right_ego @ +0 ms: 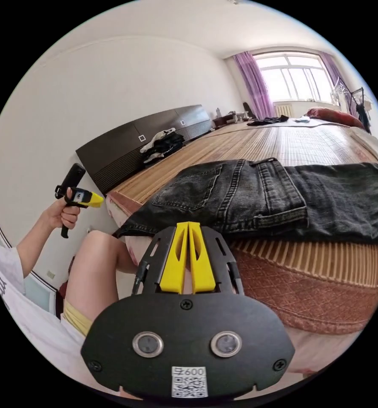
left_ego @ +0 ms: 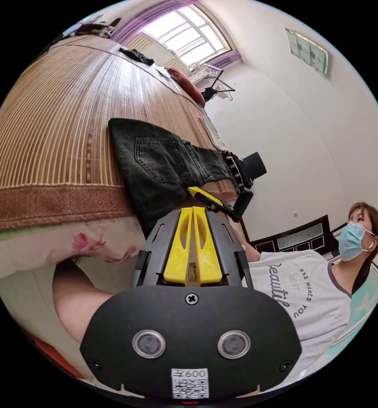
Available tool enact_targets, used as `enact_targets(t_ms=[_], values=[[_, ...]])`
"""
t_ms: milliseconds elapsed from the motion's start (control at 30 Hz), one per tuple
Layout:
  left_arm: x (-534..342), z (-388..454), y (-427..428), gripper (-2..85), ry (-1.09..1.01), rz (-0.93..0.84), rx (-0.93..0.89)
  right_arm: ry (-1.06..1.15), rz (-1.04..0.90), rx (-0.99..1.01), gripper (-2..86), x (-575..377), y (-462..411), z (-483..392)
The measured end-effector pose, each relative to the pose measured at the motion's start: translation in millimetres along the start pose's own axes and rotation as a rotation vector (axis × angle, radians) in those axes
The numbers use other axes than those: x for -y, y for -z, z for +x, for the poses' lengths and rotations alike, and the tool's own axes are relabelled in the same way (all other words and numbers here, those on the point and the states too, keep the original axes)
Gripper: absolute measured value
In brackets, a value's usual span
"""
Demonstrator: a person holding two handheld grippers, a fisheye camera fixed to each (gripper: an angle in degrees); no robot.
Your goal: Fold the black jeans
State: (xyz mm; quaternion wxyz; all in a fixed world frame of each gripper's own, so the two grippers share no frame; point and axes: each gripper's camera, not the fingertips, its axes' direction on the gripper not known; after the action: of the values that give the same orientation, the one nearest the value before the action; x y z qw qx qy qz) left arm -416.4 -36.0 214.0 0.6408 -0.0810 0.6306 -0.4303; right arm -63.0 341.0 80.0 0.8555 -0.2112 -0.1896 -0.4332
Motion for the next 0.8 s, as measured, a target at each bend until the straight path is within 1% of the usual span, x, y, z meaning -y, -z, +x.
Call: enact_targets(t_ms=[100, 233, 300, 333, 367, 400, 467, 500, 567, 667, 733, 800], values=[[12, 19, -54, 0.7, -0.024, -0.002, -0.021, -0.042, -0.016, -0.033, -0.8, 6, 30, 25], [23, 34, -107, 0.7, -0.019, 0.042, -0.007, -0.284, 0.097, -0.284, -0.8, 2, 91, 87], [22, 39, -135, 0.6, 0.041, 0.047, 0.124, -0.377, 0.136, -0.35, -0.7, 0, 121, 121], [20, 43, -152, 0.6, 0.057, -0.003, 0.255, -0.447, 0.178, -0.396, -0.5, -2, 144, 144], [18, 47, -165, 0.6, 0.037, -0.055, 0.327, -0.525, 0.233, -0.449, -0.2, -5, 170, 169], [13, 59, -182, 0.6, -0.035, -0.075, 0.396, -0.563, 0.261, -0.471, -0.1, -7, 182, 182], [6, 74, -194, 0.6, -0.052, -0.07, 0.423, -0.701, 0.337, -0.516, 2.7, -12, 228, 232], [3, 83, -203, 0.6, -0.072, -0.085, 0.443, -0.73, 0.348, -0.522, 4.3, -13, 237, 243], [-1, 93, -214, 0.6, -0.081, -0.096, 0.454, -0.764, 0.313, -0.583, 7.9, -8, 260, 279], [-11, 94, -224, 0.6, -0.04, -0.079, 0.399, -0.733, 0.226, -0.745, 8.7, 9, 275, 300], [-23, 93, -230, 0.6, -0.018, -0.042, 0.35, -0.685, 0.143, -0.812, 8.7, 19, 275, 307], [-31, 98, -236, 0.6, -0.026, -0.027, 0.341, -0.644, 0.065, -0.842, 8.7, 26, 270, 315]])
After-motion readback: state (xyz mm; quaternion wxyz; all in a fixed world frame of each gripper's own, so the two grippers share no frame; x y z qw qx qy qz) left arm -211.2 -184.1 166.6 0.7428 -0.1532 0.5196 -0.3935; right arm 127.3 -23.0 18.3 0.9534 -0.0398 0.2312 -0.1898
